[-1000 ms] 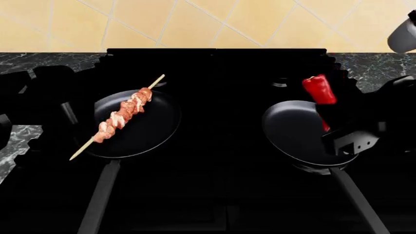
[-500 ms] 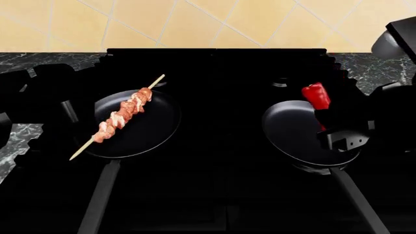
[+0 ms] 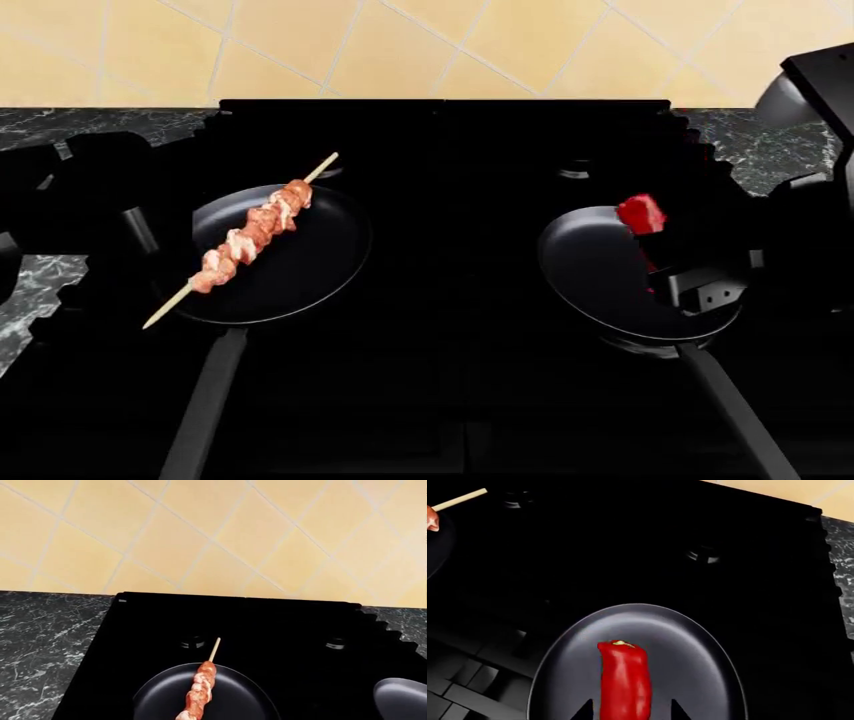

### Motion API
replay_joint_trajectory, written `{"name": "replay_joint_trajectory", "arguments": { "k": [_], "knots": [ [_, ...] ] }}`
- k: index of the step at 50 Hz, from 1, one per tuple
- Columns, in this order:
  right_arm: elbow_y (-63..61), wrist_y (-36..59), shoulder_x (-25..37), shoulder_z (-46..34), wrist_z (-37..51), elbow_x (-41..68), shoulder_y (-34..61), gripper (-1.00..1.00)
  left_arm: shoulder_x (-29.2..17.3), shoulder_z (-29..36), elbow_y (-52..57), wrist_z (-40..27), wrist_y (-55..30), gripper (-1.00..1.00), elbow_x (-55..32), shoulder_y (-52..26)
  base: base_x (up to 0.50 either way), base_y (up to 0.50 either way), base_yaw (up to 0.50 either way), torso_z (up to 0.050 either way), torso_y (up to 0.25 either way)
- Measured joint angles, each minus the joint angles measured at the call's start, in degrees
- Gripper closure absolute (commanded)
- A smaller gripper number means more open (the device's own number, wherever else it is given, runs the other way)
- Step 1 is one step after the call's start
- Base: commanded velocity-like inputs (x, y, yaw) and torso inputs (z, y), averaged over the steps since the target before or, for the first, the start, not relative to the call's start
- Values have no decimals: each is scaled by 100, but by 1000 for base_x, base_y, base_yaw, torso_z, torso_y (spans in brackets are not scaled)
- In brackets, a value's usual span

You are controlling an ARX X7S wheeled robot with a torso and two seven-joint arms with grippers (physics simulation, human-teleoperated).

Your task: Place both pans onto different burners. Then place the chili pepper and the skewer on different pans.

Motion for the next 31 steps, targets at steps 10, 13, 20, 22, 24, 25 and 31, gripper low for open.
{"name": "replay_joint_trajectory", "arguments": {
  "k": [10, 13, 20, 22, 24, 25, 31],
  "knots": [
    [-13, 7, 37, -7, 47, 35, 18, -100, -1, -50, 26, -49, -6, -100, -74, -36, 0, 0, 0, 0, 0],
    [-15, 8, 44, -7, 66, 49, 32, -100, -8, -68, 35, -63, -11, -100, -101, -50, 0, 0, 0, 0, 0],
    [-13, -4, 63, 22, 127, 101, 112, -100, -41, -108, 56, -69, -16, -100, -142, -68, 0, 0, 0, 0, 0],
    [-20, -15, 72, 42, 152, 124, 151, -100, -52, -118, 64, -65, -13, -100, -147, -66, 0, 0, 0, 0, 0],
    [-37, -31, 83, 71, 180, 149, 198, -100, -64, -127, 73, -60, -7, -100, -150, -63, 0, 0, 0, 0, 0],
    [-49, -41, 90, 88, 193, 162, 223, -100, -71, -132, 77, -57, -3, -100, -151, -61, 0, 0, 0, 0, 0],
    [-162, -143, 155, 208, 268, 235, 352, -100, -115, -157, 114, -31, 32, -100, -142, -35, 0, 0, 0, 0, 2]
  ]
}}
